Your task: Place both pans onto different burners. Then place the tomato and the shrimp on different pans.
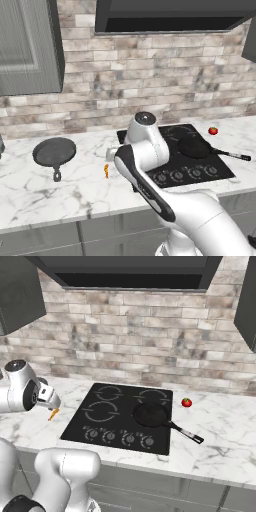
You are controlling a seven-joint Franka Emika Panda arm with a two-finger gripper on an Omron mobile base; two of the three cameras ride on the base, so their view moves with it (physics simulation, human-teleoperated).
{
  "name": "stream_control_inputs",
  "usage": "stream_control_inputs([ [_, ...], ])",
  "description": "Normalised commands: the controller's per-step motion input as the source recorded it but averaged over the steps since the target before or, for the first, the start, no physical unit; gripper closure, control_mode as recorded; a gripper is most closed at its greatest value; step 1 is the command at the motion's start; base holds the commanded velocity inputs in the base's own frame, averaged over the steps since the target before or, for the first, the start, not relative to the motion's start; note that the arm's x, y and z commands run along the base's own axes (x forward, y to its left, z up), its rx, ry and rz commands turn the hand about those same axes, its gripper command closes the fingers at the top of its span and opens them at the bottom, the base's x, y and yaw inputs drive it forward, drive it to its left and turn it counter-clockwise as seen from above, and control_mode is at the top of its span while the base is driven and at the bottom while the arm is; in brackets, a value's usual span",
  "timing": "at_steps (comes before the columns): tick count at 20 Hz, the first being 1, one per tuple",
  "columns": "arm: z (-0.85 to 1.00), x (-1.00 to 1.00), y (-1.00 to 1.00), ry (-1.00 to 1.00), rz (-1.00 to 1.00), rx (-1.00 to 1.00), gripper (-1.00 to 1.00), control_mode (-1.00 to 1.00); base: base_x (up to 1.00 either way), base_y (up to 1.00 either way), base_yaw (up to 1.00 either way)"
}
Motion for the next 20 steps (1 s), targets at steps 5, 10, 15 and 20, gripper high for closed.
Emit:
stream_control_inputs([
  [5, -0.05, 0.07, 0.58, -0.01, -0.11, 0.00, -1.00, -1.00, 0.00, 0.00, 0.00],
  [10, -0.13, 0.22, 0.55, 0.08, -0.12, 0.03, -1.00, -1.00, 0.00, 0.00, 0.00],
  [15, -0.11, 0.22, 0.54, 0.12, -0.13, 0.06, -1.00, -1.00, 0.00, 0.00, 0.00],
  [20, -0.10, 0.20, 0.57, 0.09, -0.11, 0.04, -1.00, -1.00, 0.00, 0.00, 0.00],
])
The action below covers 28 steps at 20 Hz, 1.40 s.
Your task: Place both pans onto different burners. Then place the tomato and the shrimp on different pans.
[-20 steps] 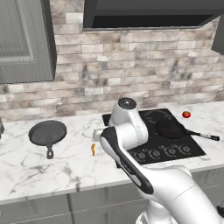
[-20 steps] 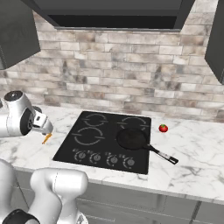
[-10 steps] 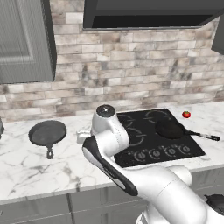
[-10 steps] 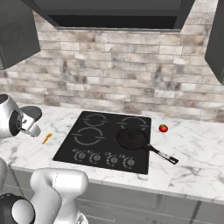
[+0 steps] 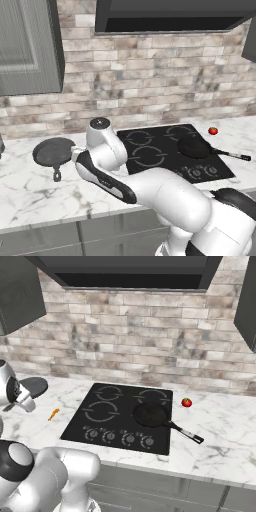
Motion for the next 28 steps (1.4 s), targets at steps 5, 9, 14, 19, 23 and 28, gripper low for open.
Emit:
stream_control_inputs([
  [5, -0.05, 0.10, 0.44, 0.04, -0.05, 0.01, -1.00, -1.00, 0.00, 0.00, 0.00],
  [9, -0.02, 0.05, 0.24, 0.00, 0.00, 0.00, -1.00, -1.00, 0.00, 0.00, 0.00],
  [14, -0.04, 0.10, 0.09, -0.03, 0.05, 0.00, -1.00, -1.00, 0.00, 0.00, 0.00],
  [19, -0.10, 0.06, 0.11, -0.09, 0.10, -0.05, -1.00, -1.00, 0.00, 0.00, 0.00],
  [23, -0.18, 0.01, 0.08, -0.15, 0.13, -0.08, -1.00, -1.00, 0.00, 0.00, 0.00],
  [28, -0.18, 0.06, 0.13, -0.16, 0.13, -0.08, -1.00, -1.00, 0.00, 0.00, 0.00],
])
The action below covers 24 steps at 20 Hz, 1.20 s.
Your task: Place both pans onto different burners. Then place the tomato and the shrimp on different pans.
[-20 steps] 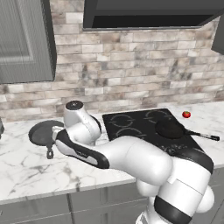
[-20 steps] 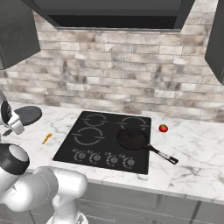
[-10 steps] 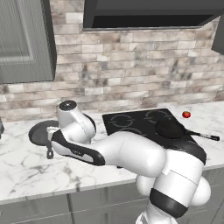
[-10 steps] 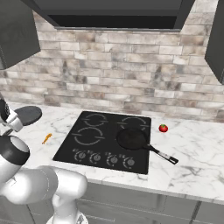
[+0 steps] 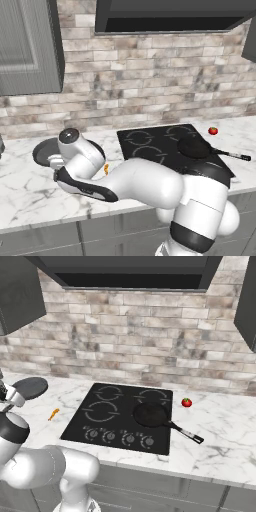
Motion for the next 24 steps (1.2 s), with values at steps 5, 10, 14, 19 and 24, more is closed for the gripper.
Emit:
stream_control_inputs([
  [5, -0.09, 0.14, 0.17, -0.09, 0.03, -0.04, -1.00, -1.00, 0.00, 0.00, 0.00],
  [10, -0.01, 0.15, 0.30, -0.01, -0.02, -0.01, -1.00, -1.00, 0.00, 0.00, 0.00],
  [14, -0.03, 0.16, 0.19, 0.00, -0.08, 0.00, -1.00, -1.00, 0.00, 0.00, 0.00],
  [19, -0.02, 0.13, 0.19, 0.00, -0.08, 0.00, -1.00, -1.00, 0.00, 0.00, 0.00],
  [24, -0.07, 0.17, 0.13, 0.00, -0.06, 0.00, -1.00, -1.00, 0.00, 0.00, 0.00],
])
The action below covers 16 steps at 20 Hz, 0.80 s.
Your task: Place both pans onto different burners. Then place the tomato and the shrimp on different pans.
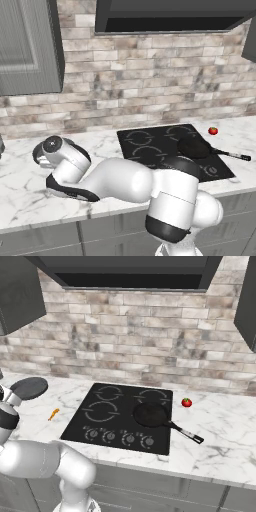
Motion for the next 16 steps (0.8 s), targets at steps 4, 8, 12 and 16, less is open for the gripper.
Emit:
stream_control_inputs([
  [4, -0.11, 0.19, 0.15, 0.00, -0.04, 0.00, -1.00, -1.00, 0.00, 0.00, 0.00],
  [8, -0.15, 0.22, 0.08, 0.00, 0.00, 0.00, -1.00, -1.00, 0.00, 0.00, 0.00],
  [12, -0.15, 0.26, 0.05, 0.01, 0.00, 0.00, -1.00, -1.00, 0.00, 0.00, 0.00],
  [16, -0.19, 0.23, 0.04, 0.01, 0.01, 0.00, -1.00, -1.00, 0.00, 0.00, 0.00],
])
